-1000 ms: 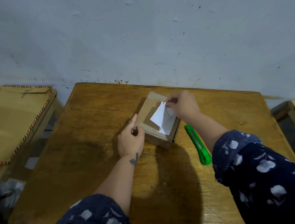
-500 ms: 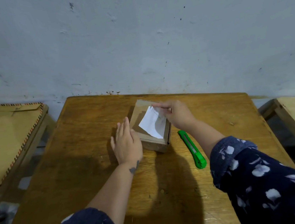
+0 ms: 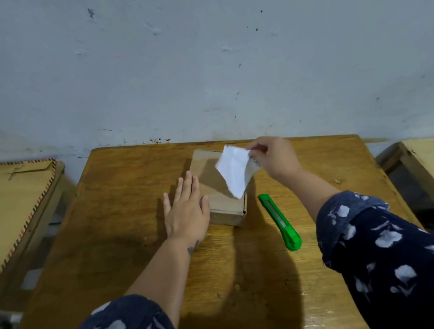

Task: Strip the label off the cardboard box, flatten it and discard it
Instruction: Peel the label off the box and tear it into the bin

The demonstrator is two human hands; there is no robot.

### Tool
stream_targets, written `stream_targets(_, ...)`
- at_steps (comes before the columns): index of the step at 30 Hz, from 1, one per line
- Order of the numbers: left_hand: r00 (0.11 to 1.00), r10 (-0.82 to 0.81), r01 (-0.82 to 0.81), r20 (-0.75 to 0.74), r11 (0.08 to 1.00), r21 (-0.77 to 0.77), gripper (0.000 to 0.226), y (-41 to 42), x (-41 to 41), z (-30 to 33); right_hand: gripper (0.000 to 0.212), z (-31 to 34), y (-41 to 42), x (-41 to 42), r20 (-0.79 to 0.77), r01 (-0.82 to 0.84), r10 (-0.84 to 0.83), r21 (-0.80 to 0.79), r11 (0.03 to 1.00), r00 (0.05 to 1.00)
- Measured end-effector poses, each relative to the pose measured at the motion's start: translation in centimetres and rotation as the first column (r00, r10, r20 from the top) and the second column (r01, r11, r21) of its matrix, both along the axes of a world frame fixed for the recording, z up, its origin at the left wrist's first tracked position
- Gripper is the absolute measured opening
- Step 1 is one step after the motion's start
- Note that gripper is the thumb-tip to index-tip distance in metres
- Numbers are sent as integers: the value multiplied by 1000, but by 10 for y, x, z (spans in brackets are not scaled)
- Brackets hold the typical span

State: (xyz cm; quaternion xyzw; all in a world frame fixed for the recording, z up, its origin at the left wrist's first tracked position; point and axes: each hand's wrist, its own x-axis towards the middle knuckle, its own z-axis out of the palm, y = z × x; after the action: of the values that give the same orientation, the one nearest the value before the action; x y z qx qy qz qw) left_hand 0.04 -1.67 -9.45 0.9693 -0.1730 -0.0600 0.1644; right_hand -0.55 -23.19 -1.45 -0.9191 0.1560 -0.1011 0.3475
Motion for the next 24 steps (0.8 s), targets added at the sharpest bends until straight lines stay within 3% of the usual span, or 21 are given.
stream_targets(3,999,-6,7,-47,1000,19,56,-2,2,3,16,23,-21,-10,45,99,-102,67,993,994)
stream_targets(6,990,56,-69,-130,993,-95,55,-8,3,15,20,37,-28,-25,-31,69,-70,-25,997,997)
stream_targets(8,994,102,-89,29,952,-292,53,-17,-1,33,24,39,-24,-40,-50,72,-76,-70,995,996)
stream_targets(10,947,61,81,315,904,-420,43,-34,-10,62,24,40,-17,-58,-48,85,-89,-69,994,995)
stream_targets(13,803,-242,438,545,859,-264,29,-65,-24,89,13,41,-9,-90,-46,122,-125,-51,991,991)
stream_targets(15,776,-352,517,523,831,-207,25,-80,-35,89,5,41,-7,-116,-33,156,-157,-29,987,987)
stream_targets(19,799,-435,572,416,764,-298,20,-100,-71,79,10,35,-13,-180,-44,242,-245,-61,968,969)
stream_targets(21,788,-505,609,352,723,-327,19,-113,-95,77,2,30,-17,-213,-96,278,-286,-93,956,953)
stream_targets(24,757,-597,652,266,660,-373,14,-130,-136,76,9,24,-27,-257,-106,338,-350,-121,933,931)
